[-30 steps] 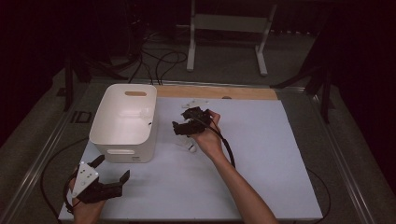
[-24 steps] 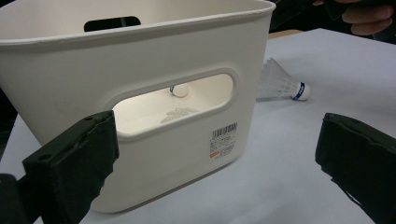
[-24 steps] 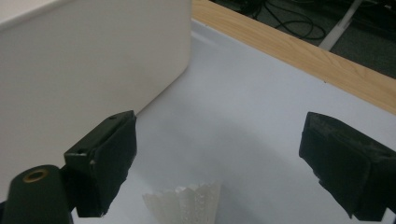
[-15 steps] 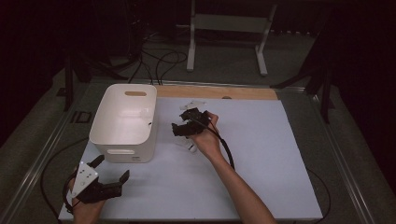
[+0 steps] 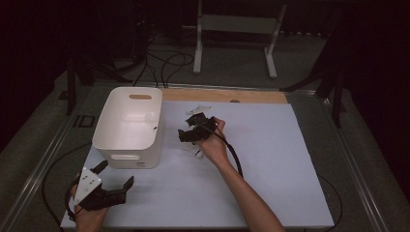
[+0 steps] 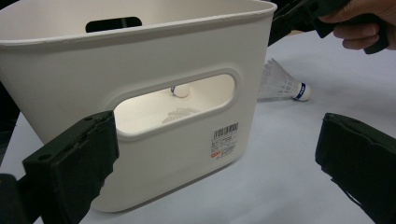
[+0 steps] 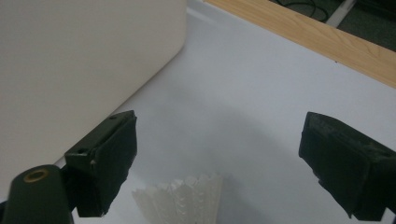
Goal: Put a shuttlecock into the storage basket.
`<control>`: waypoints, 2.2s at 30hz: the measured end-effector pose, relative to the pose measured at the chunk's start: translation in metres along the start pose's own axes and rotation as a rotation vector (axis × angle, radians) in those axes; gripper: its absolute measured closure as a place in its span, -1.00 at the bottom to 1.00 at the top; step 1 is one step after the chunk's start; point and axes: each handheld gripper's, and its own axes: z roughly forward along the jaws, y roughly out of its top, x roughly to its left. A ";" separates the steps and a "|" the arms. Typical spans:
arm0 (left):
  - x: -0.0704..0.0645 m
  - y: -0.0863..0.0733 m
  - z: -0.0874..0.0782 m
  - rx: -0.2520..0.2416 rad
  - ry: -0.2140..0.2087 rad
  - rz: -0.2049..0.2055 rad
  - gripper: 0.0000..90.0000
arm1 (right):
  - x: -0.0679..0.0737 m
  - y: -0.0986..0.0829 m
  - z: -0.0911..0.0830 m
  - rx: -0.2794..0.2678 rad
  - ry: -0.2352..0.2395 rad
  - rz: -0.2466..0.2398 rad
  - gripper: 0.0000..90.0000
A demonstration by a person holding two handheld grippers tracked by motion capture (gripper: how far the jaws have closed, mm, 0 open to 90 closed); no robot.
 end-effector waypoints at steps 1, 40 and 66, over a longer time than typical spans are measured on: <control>0.000 0.000 0.000 0.000 0.000 0.000 -1.00 | 0.000 0.000 0.001 0.002 -0.001 0.000 -0.75; 0.000 0.000 -0.001 0.002 0.000 0.001 -1.00 | -0.002 -0.009 0.020 0.077 -0.019 0.014 -0.68; 0.000 0.000 0.000 0.002 0.002 0.002 -1.00 | -0.003 -0.019 0.007 0.127 -0.034 -0.035 -0.41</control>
